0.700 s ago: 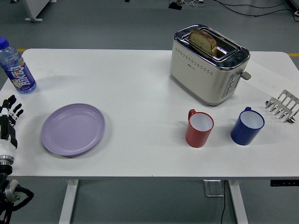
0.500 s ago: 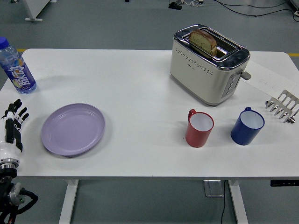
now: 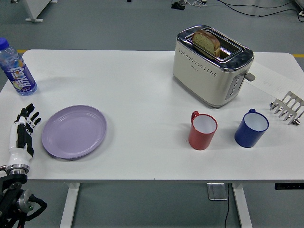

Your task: Push plate across desktop

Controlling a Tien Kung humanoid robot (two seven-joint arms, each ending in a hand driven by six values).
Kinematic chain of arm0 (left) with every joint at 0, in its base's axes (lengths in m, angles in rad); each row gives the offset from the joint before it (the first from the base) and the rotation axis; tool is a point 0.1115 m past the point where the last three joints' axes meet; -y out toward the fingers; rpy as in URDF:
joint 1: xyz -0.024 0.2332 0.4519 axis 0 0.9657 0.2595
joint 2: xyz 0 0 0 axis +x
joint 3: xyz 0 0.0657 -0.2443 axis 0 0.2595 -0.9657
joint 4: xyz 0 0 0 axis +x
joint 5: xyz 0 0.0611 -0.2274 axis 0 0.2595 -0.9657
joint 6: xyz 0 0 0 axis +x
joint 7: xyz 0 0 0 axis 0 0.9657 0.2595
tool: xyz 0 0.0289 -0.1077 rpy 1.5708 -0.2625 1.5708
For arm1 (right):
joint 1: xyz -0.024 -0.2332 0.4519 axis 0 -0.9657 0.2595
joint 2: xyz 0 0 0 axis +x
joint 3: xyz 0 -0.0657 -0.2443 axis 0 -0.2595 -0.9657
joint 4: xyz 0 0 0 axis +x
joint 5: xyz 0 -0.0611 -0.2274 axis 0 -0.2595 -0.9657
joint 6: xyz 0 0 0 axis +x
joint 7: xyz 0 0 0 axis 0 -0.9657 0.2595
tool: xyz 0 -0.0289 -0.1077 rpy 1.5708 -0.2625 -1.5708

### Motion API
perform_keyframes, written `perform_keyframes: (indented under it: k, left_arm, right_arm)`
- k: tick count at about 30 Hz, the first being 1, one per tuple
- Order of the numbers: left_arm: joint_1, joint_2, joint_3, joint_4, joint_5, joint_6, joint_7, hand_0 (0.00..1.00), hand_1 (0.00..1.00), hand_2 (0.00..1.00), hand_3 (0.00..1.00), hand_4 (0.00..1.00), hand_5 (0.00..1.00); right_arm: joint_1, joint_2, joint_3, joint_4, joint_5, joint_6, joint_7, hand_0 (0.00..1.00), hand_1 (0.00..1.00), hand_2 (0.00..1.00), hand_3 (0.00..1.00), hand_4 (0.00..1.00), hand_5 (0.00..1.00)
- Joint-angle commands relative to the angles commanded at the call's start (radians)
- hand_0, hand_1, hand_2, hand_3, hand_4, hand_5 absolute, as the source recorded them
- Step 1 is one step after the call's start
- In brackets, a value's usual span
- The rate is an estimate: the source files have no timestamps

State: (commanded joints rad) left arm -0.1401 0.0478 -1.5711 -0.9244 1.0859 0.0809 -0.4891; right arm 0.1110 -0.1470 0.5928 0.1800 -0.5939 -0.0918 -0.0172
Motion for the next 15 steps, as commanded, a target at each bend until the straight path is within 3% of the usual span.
perform_keyframes:
  k: [15]
  left_arm:
    - [0.006,-0.033,0.058,-0.026,-0.030,0.018,-0.018,0.834,0.884,0.945,0.874,0.550,0.998]
  right_arm:
    - [0.001,-0.002,-0.002,0.000,-0.002,0.002,-0.001,0.656,0.640,0.715,0.667,0.252,0.281]
